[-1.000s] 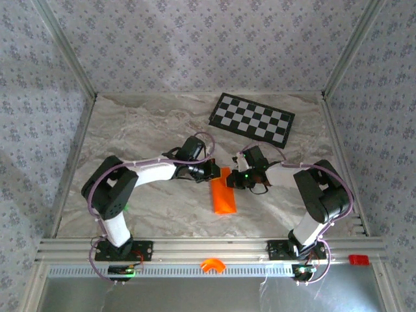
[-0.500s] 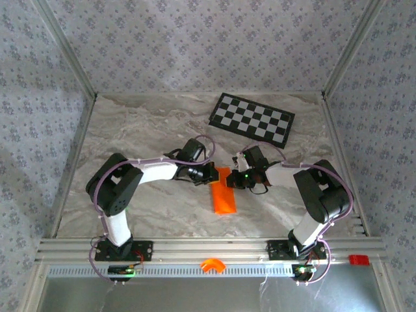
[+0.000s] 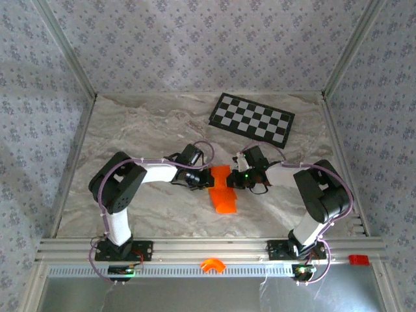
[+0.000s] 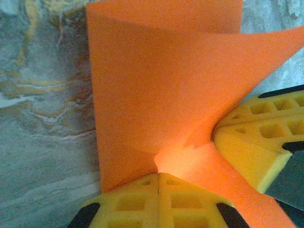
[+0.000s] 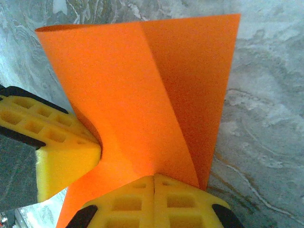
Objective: Fold a paper plane with a square sheet of paper (pick it up from the middle)
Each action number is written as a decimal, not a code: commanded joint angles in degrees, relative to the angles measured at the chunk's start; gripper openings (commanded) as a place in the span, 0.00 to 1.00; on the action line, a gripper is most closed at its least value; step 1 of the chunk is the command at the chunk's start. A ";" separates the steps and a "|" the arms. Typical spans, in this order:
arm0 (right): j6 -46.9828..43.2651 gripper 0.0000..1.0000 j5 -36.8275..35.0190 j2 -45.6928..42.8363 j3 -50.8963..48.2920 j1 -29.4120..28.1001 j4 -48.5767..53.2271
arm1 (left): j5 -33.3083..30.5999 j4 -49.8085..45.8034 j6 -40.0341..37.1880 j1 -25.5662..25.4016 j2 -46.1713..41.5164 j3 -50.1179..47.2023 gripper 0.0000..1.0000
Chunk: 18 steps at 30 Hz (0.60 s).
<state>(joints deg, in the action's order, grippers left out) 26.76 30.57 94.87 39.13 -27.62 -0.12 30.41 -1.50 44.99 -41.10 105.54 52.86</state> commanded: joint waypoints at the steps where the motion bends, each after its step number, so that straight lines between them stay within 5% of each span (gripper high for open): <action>1: 0.55 0.00 -8.24 4.26 -3.89 0.19 11.05 | -3.26 -5.46 -2.04 0.10 0.42 -0.74 0.00; 13: 0.57 0.00 -8.42 4.20 -3.97 0.14 11.16 | 8.17 2.85 0.28 3.40 -0.31 3.78 0.00; 18: 0.57 0.00 -8.51 4.28 -3.94 0.19 11.10 | 8.01 1.53 -0.63 3.97 2.85 5.05 0.00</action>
<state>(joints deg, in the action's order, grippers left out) 27.00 30.55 94.87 39.13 -27.62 -0.12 36.32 0.08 44.84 -37.47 106.19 56.34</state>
